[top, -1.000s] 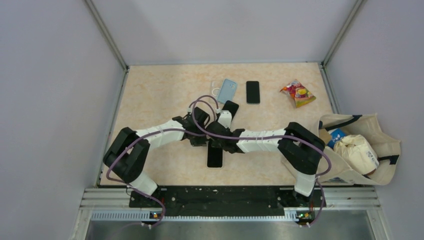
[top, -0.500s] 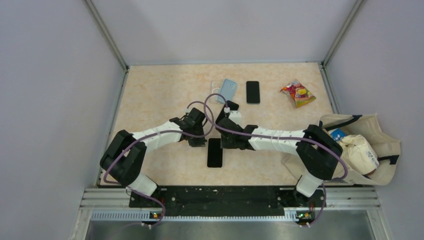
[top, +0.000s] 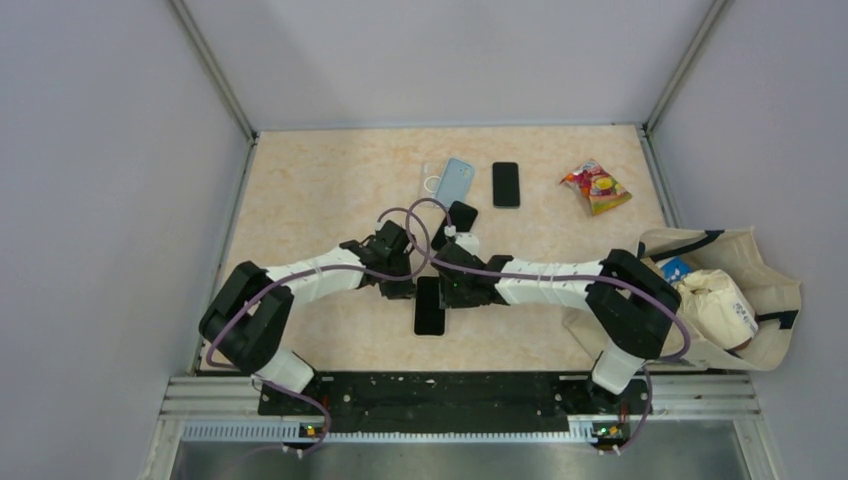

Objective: Put the phone into the phone case

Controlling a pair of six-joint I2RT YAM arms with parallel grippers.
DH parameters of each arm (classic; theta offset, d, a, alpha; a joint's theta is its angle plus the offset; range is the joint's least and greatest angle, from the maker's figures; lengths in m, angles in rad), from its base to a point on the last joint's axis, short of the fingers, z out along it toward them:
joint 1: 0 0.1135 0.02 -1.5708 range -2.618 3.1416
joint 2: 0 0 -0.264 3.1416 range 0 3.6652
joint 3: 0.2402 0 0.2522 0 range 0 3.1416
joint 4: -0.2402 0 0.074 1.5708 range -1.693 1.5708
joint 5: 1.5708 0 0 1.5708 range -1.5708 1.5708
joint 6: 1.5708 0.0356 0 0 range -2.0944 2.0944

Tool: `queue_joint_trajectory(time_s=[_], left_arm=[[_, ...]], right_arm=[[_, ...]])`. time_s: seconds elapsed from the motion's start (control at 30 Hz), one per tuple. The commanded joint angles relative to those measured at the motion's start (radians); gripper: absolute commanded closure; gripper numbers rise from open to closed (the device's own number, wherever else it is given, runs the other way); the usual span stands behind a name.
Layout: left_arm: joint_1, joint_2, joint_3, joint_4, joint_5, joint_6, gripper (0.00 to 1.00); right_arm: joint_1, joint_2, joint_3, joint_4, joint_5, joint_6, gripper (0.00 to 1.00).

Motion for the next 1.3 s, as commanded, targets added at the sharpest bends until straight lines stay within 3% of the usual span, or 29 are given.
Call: queue_joint_trajectory(time_s=[0.0, 0.13, 0.27, 0.33, 0.43, 0.5, 0.63, 0.7, 0.8, 0.97, 1.27], left_arm=[[-0.006, -0.028, -0.023, 0.027, -0.001, -0.013, 0.77], [-0.006, -0.041, -0.031, 0.023, -0.024, -0.021, 0.76], [-0.007, -0.046, -0.036, 0.017, -0.034, -0.031, 0.76], [-0.007, -0.047, -0.037, 0.016, -0.034, -0.033, 0.76], [-0.007, -0.057, -0.031, 0.008, -0.073, -0.02, 0.74], [-0.008, -0.075, -0.023, -0.004, -0.088, -0.003, 0.65], [-0.021, -0.115, 0.005, -0.019, -0.112, 0.058, 0.39], [-0.033, -0.122, 0.021, -0.028, -0.119, 0.088, 0.21], [-0.068, -0.124, 0.046, -0.023, -0.113, 0.139, 0.03], [-0.144, -0.048, 0.129, -0.067, -0.159, 0.215, 0.01], [-0.215, 0.141, 0.284, -0.176, -0.249, 0.302, 0.01]], right_arm=[[0.055, 0.06, 0.033, -0.005, 0.001, 0.018, 0.59], [0.11, 0.12, 0.035, -0.026, 0.026, 0.057, 0.67], [0.14, 0.157, -0.012, -0.003, 0.024, 0.11, 0.86], [0.14, 0.149, -0.036, 0.01, 0.023, 0.118, 0.87], [0.132, 0.078, -0.043, 0.003, 0.042, 0.108, 0.69], [0.104, -0.003, -0.051, 0.004, 0.038, 0.089, 0.54], [0.004, -0.218, -0.081, 0.004, 0.001, 0.035, 0.28], [-0.07, -0.342, -0.102, 0.001, -0.029, 0.01, 0.22], [-0.172, -0.463, -0.126, -0.02, -0.083, -0.028, 0.16], [-0.284, -0.554, -0.123, -0.063, -0.138, -0.095, 0.13], [-0.328, -0.613, -0.137, -0.081, -0.172, -0.125, 0.1]])
